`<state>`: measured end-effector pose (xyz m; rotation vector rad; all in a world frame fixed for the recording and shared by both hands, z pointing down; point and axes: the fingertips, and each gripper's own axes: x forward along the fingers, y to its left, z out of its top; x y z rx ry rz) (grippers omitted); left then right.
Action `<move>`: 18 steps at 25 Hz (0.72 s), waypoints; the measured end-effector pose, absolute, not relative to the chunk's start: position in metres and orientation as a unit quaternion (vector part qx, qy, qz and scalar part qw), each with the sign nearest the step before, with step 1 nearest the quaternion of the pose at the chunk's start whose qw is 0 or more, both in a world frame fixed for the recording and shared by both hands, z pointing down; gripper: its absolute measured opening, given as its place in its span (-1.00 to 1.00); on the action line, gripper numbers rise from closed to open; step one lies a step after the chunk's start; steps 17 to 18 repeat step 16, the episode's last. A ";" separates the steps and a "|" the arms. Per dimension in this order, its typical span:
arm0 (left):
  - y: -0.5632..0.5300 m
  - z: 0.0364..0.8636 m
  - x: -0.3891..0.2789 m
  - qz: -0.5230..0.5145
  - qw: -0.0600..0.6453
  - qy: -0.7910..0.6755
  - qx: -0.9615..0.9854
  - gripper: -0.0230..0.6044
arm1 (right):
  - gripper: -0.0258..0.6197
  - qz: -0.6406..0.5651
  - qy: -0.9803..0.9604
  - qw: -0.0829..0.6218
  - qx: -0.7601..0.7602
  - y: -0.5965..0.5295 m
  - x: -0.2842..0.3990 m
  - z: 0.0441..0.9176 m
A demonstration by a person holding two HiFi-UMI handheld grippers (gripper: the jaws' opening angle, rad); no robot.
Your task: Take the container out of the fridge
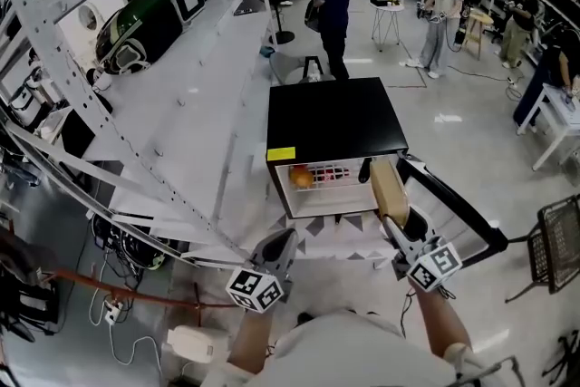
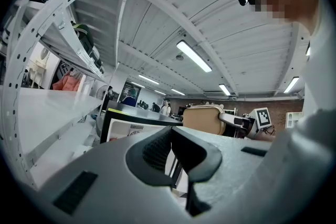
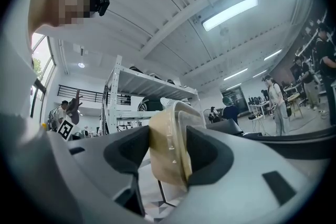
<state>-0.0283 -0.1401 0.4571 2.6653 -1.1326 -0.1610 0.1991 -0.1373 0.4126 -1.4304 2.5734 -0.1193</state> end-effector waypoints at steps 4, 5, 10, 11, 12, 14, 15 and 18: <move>-0.142 0.456 -0.027 -0.054 0.119 -0.385 0.913 -0.91 | -0.21 -0.038 0.870 0.092 -0.483 -0.140 0.197 0.414; -0.143 0.456 -0.026 -0.053 0.118 -0.384 0.914 -0.91 | -0.21 -0.037 0.870 0.089 -0.483 -0.140 0.197 0.415; -0.144 0.459 -0.027 -0.051 0.117 -0.383 0.915 -0.91 | -0.21 -0.036 0.871 0.081 -0.483 -0.142 0.192 0.418; -0.144 0.459 -0.027 -0.051 0.117 -0.383 0.915 -0.91 | -0.21 -0.035 0.872 0.081 -0.482 -0.142 0.192 0.417; -0.145 0.458 -0.028 -0.051 0.117 -0.383 0.915 -0.91 | -0.21 -0.035 0.872 0.080 -0.482 -0.143 0.191 0.417; -0.146 0.458 -0.028 -0.051 0.116 -0.382 0.915 -0.91 | -0.21 -0.035 0.872 0.080 -0.482 -0.144 0.191 0.417; -0.147 0.457 -0.028 -0.051 0.116 -0.382 0.916 -0.91 | -0.21 -0.034 0.872 0.080 -0.482 -0.145 0.190 0.417; -0.147 0.457 -0.028 -0.051 0.115 -0.381 0.916 -0.91 | -0.21 -0.034 0.872 0.080 -0.482 -0.145 0.190 0.416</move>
